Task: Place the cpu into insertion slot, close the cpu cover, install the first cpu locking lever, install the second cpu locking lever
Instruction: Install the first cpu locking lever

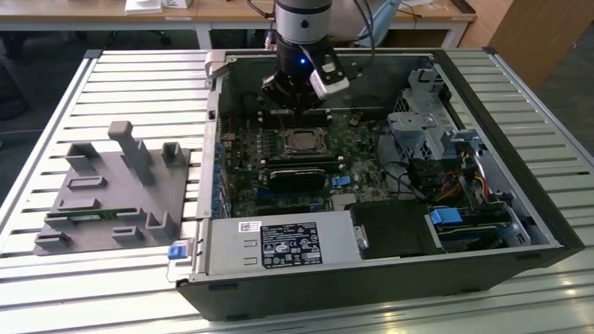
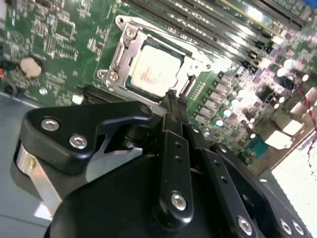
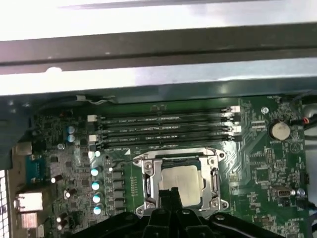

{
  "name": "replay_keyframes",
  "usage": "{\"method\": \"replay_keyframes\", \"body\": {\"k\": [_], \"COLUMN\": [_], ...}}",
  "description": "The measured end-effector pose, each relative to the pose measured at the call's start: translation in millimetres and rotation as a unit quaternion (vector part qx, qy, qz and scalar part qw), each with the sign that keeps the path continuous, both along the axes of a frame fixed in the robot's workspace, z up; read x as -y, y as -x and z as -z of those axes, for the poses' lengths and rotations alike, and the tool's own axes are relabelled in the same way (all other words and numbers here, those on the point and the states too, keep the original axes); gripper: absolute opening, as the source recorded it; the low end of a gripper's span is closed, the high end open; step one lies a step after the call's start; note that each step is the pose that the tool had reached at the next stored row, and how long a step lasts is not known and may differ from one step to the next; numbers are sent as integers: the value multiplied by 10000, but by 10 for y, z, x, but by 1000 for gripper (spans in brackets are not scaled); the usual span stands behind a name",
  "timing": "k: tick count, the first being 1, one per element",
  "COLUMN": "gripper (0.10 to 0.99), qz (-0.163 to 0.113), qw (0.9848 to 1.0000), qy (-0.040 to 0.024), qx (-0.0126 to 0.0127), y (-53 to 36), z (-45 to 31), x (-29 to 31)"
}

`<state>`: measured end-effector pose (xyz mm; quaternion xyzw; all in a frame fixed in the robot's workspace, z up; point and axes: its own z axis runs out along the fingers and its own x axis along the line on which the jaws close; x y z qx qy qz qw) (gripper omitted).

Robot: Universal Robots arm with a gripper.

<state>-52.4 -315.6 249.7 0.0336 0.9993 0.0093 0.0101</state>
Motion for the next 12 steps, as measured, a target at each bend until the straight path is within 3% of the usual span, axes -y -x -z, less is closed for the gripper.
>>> {"method": "replay_keyframes", "body": {"k": [12], "gripper": [106], "qz": [-75], "qw": [10000], "qy": [0], "qx": [7], "y": [258], "z": [0], "x": [0]}}
